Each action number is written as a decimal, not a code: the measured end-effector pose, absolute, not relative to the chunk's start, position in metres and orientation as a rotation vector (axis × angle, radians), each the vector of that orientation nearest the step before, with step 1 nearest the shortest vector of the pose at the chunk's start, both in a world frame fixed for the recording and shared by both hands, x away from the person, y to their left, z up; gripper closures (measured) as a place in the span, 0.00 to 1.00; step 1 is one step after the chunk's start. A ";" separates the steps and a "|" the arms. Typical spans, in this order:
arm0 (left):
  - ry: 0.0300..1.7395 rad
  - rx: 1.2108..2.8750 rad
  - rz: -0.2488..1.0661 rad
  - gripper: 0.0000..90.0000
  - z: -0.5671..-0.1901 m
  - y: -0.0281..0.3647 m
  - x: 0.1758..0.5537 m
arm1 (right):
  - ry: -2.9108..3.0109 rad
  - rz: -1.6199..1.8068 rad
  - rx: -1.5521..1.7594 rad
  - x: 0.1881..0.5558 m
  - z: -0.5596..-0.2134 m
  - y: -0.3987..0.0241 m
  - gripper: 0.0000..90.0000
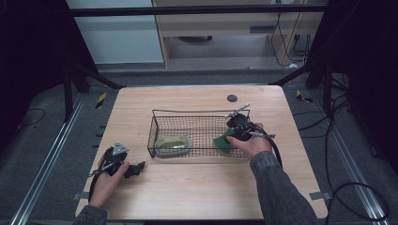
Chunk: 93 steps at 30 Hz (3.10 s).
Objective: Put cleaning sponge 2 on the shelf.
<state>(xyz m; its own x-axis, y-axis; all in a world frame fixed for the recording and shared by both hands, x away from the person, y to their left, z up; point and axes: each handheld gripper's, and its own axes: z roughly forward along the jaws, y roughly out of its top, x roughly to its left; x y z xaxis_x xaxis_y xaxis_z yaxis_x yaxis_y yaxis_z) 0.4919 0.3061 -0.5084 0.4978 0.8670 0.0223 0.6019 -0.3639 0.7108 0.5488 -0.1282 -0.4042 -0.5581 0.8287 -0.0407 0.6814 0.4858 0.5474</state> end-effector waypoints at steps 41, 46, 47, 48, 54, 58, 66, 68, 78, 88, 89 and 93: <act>1.200 2.096 0.529 0.00 -0.508 0.306 0.492 | 2.228 0.810 1.318 0.543 -0.389 -0.164 0.08; 1.200 2.096 0.528 0.00 -0.508 0.306 0.492 | 2.213 0.822 1.316 0.541 -0.391 -0.173 0.07; 1.200 2.096 0.528 0.00 -0.508 0.306 0.492 | 2.200 0.830 1.320 0.541 -0.391 -0.177 0.06; 1.200 2.096 0.528 0.00 -0.508 0.306 0.492 | 2.200 0.830 1.320 0.541 -0.391 -0.177 0.06; 1.200 2.096 0.528 0.00 -0.508 0.306 0.492 | 2.117 0.857 1.343 0.538 -0.394 -0.194 0.06; 1.200 2.096 0.528 0.00 -0.508 0.306 0.492 | 2.041 0.883 1.384 0.535 -0.396 -0.207 0.06; 1.200 2.095 0.528 0.00 -0.508 0.306 0.492 | 1.976 0.881 1.423 0.528 -0.402 -0.234 0.07; 1.200 2.096 0.528 0.00 -0.508 0.306 0.492 | 1.968 0.877 1.434 0.527 -0.404 -0.240 0.08; 1.200 2.095 0.528 0.00 -0.508 0.306 0.492 | 1.935 0.850 1.500 0.518 -0.421 -0.267 0.08; 1.200 2.096 0.528 0.00 -0.508 0.306 0.492 | 1.907 0.853 1.543 0.507 -0.434 -0.283 0.08; 1.200 2.096 0.528 0.00 -0.508 0.306 0.492 | 1.905 0.851 1.545 0.506 -0.435 -0.284 0.08; 1.200 2.096 0.528 0.00 -0.508 0.306 0.492 | 1.901 0.848 1.559 0.504 -0.439 -0.288 0.08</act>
<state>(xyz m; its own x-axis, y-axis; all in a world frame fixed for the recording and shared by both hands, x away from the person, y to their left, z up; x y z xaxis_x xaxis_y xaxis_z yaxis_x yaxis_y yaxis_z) 0.4923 0.3060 -0.5084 0.4983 0.8667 0.0218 0.6016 -0.3638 0.7111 0.5041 -0.2876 -0.4390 -0.1899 0.9817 -0.0134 0.6455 0.1351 0.7517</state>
